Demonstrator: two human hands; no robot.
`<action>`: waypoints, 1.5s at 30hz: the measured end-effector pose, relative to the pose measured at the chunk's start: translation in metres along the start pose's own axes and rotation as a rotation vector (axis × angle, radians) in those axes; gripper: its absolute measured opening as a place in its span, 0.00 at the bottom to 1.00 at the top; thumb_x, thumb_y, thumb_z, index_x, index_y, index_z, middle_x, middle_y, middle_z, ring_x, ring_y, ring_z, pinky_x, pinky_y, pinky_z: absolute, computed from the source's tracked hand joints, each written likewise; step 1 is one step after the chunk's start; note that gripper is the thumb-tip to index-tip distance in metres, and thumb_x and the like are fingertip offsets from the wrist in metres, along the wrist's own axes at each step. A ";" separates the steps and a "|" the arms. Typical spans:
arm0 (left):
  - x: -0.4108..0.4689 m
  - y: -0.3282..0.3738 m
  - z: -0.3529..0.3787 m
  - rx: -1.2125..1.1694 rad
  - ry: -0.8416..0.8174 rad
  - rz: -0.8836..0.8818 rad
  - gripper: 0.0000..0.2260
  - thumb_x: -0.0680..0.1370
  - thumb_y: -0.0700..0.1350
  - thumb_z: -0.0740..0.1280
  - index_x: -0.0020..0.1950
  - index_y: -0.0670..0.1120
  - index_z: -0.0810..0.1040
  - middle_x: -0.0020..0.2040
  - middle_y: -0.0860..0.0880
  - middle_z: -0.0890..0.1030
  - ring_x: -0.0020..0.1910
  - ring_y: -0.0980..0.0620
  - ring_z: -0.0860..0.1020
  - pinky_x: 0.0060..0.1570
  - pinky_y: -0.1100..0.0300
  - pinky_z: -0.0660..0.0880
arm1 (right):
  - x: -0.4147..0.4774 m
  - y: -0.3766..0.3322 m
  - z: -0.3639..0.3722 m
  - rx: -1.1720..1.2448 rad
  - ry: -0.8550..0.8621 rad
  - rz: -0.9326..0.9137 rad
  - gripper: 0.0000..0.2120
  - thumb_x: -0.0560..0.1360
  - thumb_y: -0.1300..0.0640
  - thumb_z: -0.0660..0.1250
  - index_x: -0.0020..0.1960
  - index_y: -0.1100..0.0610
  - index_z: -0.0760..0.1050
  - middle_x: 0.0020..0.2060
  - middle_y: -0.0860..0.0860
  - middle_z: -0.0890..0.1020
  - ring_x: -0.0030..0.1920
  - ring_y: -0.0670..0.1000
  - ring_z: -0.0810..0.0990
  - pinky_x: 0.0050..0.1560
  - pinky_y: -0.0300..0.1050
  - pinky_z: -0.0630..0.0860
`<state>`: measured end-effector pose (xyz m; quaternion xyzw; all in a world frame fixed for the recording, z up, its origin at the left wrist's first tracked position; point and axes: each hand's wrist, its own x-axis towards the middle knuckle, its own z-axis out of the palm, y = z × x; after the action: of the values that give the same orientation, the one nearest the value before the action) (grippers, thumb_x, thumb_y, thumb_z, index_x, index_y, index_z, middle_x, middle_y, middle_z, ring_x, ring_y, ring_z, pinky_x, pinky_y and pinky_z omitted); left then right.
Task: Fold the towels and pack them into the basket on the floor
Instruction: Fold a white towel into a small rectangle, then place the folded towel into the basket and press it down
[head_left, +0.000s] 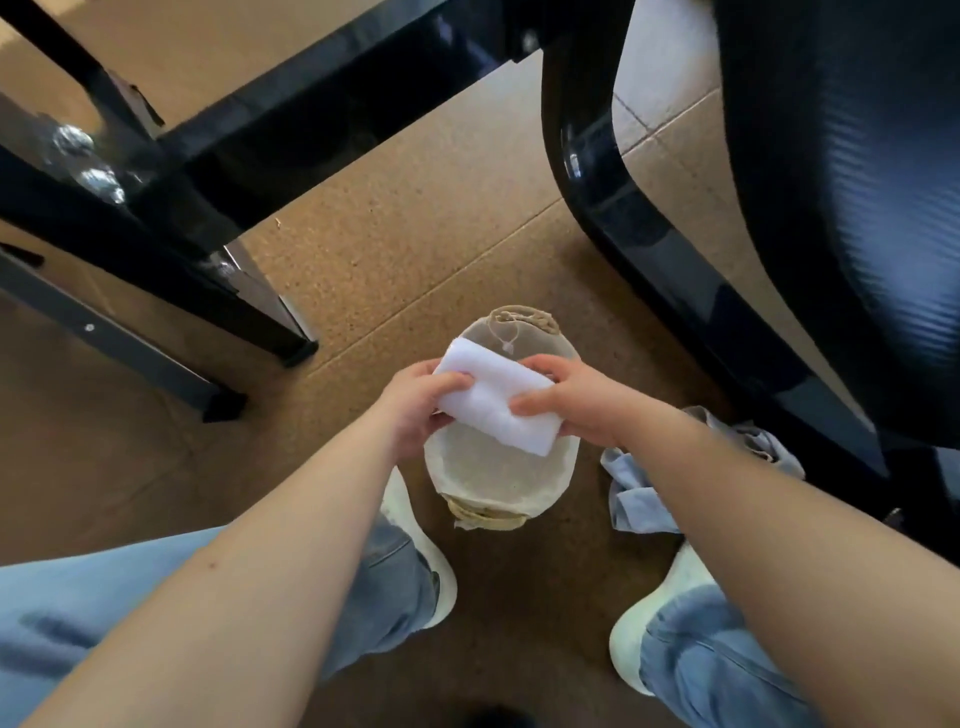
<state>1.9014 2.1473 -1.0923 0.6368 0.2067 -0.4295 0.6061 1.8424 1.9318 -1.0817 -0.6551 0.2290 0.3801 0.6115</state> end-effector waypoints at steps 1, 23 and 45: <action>0.004 -0.003 -0.005 0.120 0.026 -0.009 0.14 0.75 0.40 0.72 0.61 0.43 0.80 0.56 0.44 0.84 0.58 0.43 0.81 0.62 0.47 0.79 | 0.005 0.002 0.001 -0.054 0.024 -0.010 0.23 0.75 0.54 0.75 0.68 0.44 0.73 0.60 0.50 0.77 0.60 0.55 0.78 0.61 0.57 0.81; 0.065 -0.068 0.013 1.859 -0.307 0.076 0.21 0.78 0.44 0.69 0.71 0.52 0.72 0.60 0.45 0.80 0.57 0.43 0.80 0.54 0.49 0.79 | 0.086 0.062 0.046 -0.972 -0.232 0.211 0.26 0.76 0.59 0.65 0.72 0.45 0.71 0.61 0.51 0.79 0.58 0.56 0.77 0.62 0.54 0.76; 0.041 -0.101 0.008 2.157 -0.242 0.370 0.32 0.83 0.53 0.62 0.83 0.47 0.52 0.82 0.42 0.58 0.78 0.41 0.63 0.75 0.48 0.60 | 0.053 0.087 0.073 -1.492 -0.054 -0.082 0.21 0.80 0.47 0.67 0.70 0.47 0.66 0.65 0.56 0.69 0.67 0.61 0.70 0.68 0.62 0.70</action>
<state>1.8425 2.1470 -1.1844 0.8065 -0.4364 -0.3467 -0.1972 1.7920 1.9993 -1.1752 -0.8946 -0.1295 0.4271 0.0238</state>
